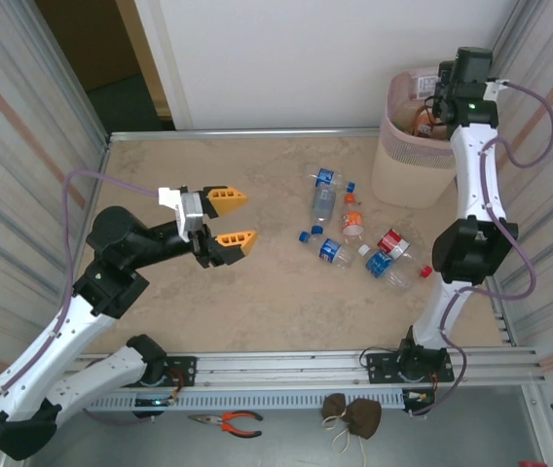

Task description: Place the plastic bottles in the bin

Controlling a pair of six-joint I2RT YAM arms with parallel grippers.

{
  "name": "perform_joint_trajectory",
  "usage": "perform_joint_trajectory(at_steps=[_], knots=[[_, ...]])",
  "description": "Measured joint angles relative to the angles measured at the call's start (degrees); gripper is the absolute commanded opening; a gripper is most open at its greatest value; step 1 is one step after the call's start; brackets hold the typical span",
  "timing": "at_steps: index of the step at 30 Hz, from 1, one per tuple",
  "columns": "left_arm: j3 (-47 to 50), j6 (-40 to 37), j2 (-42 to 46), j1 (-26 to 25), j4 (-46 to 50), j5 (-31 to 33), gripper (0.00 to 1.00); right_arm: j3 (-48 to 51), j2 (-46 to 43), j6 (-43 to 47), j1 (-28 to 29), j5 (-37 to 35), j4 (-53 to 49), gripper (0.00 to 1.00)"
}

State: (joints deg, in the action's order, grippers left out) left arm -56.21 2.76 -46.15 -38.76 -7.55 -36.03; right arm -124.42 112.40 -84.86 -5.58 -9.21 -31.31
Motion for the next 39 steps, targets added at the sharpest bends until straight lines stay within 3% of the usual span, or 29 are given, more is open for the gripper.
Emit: perform_joint_trajectory(at_steps=[11, 22, 29, 39], knots=[[0.2, 0.0, 0.2, 0.0, 0.2, 1.7, 0.68, -2.3, 10.3, -9.5, 1.1, -1.7, -2.4, 0.55], [0.2, 0.0, 0.3, 0.0, 0.3, 3.1, 0.7, -3.6, 11.8, -13.4, 1.1, -1.7, -5.6, 0.85], [0.7, 0.0, 1.1, 0.0, 0.4, 3.8, 0.7, -3.4, 9.1, -13.7, 1.1, -1.7, -8.0, 0.87], [1.8, 0.9, 1.6, 0.0, 0.0, 4.4, 0.7, 9.8, -7.3, -11.7, 1.2, -2.7, -2.6, 0.82]])
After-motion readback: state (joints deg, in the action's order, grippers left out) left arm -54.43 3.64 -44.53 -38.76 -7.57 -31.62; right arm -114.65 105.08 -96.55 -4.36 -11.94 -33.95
